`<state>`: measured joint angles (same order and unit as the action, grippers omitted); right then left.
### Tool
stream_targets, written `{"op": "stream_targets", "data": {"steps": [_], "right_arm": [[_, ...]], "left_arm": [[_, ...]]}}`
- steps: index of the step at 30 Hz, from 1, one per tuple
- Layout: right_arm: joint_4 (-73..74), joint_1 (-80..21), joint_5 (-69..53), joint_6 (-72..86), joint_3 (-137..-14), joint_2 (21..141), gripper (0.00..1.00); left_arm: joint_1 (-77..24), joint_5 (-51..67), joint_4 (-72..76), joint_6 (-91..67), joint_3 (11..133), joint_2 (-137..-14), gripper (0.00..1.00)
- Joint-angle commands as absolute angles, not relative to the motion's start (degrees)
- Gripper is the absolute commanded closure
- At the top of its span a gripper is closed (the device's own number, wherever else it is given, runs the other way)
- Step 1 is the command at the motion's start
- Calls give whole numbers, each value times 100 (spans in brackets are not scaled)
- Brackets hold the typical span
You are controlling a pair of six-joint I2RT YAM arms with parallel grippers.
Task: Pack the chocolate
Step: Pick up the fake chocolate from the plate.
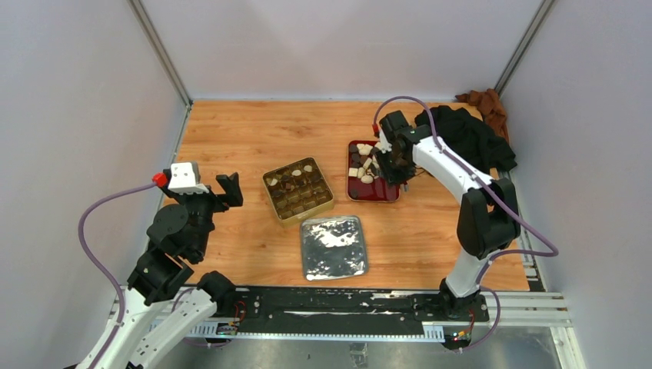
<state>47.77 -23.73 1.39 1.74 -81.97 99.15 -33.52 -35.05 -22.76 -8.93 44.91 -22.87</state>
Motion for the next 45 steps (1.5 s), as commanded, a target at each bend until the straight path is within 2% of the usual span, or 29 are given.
{"op": "stream_targets", "data": {"steps": [1,18,21,30,45], "right_arm": [[4889,-2259,91,52,-8412,10094,58],[4943,-2215,-205,26,-8805,10563,59],[4942,-2207,-171,22,-8773,10539,61],[5048,-2206,-156,19,-8704,10353,74],[5193,-2284,-215,48,-8463,9661,78]], "left_arm": [[-3361,-3584,-2120,-844,4421,-2284,0],[-3359,-3619,-2118,-826,4421,-2309,0],[-3355,-3611,-2118,-826,4421,-2307,0],[-3353,-3602,-2111,-826,4421,-2311,0],[-3327,-3562,-2113,-844,4419,-2314,0]]}}
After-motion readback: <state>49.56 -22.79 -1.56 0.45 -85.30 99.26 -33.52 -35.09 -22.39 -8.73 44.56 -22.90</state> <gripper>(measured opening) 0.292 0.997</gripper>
